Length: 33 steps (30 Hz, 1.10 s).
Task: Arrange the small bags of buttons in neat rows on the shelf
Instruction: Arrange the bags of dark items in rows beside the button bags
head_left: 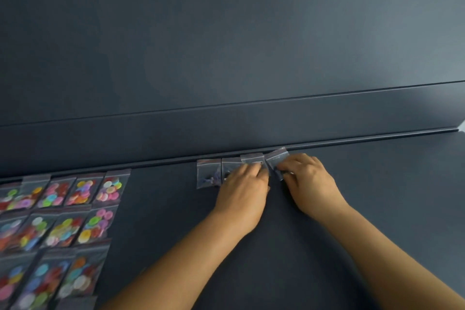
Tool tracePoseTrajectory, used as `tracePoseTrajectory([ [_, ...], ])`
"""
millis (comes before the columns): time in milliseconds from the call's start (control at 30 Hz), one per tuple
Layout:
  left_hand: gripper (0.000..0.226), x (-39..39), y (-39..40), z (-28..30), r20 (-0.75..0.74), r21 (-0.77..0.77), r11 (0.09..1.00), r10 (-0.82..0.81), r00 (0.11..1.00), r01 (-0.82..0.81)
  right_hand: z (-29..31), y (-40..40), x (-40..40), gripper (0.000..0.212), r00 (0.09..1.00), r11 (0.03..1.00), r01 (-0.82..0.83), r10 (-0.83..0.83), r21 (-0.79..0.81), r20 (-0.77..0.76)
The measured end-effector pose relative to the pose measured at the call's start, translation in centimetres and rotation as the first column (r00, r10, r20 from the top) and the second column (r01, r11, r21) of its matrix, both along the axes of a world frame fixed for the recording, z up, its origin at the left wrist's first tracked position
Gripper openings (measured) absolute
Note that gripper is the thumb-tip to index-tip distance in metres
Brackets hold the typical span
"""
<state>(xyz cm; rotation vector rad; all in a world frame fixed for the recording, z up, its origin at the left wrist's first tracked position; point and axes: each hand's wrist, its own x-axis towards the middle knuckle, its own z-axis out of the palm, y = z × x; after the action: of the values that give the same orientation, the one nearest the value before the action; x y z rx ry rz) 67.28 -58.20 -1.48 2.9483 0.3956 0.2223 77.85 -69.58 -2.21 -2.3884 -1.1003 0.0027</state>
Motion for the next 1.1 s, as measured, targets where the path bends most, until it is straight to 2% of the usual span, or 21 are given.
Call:
tracePoseTrajectory([
  [67, 0.038, -0.4, 0.0, -0.4, -0.035, 0.011, 1.0, -0.004, 0.999, 0.005, -0.3, -0.1, -0.2, 0.028, 0.999, 0.998, -0.028, 0.029, -0.047, 0.018],
  [233, 0.04, -0.8, 0.5, -0.7, -0.005, 0.002, 1.0, -0.005, 1.0, 0.005, -0.3, 0.3, -0.5, 0.034, 1.0, 0.998, -0.017, 0.019, -0.067, 0.025],
  [400, 0.045, -0.8, 0.2, -0.7, -0.027, -0.04, 0.999, -0.008, 1.0, 0.007, -0.4, 0.3, -1.1, 0.036, 0.998, 0.987, -0.039, 0.047, -0.159, 0.045],
  [733, 0.046, -1.3, 0.0, 0.3, 0.011, -0.08, 0.997, 0.007, 1.0, -0.006, 0.4, 0.2, -1.6, 0.037, 0.996, 0.979, -0.056, 0.07, -0.195, 0.062],
  [900, 0.053, -3.4, 0.4, 1.6, 0.079, -0.106, 0.989, 0.116, 0.99, -0.108, 1.6, 0.8, -2.8, 0.047, 0.994, 0.979, -0.079, 0.092, -0.188, 0.058],
  [1100, 0.052, -10.1, 1.7, 2.8, 0.177, -0.136, 0.952, 0.296, 0.939, -0.274, 3.7, 2.9, -8.0, 0.055, 0.984, 0.98, -0.174, 0.175, -0.096, 0.008],
])
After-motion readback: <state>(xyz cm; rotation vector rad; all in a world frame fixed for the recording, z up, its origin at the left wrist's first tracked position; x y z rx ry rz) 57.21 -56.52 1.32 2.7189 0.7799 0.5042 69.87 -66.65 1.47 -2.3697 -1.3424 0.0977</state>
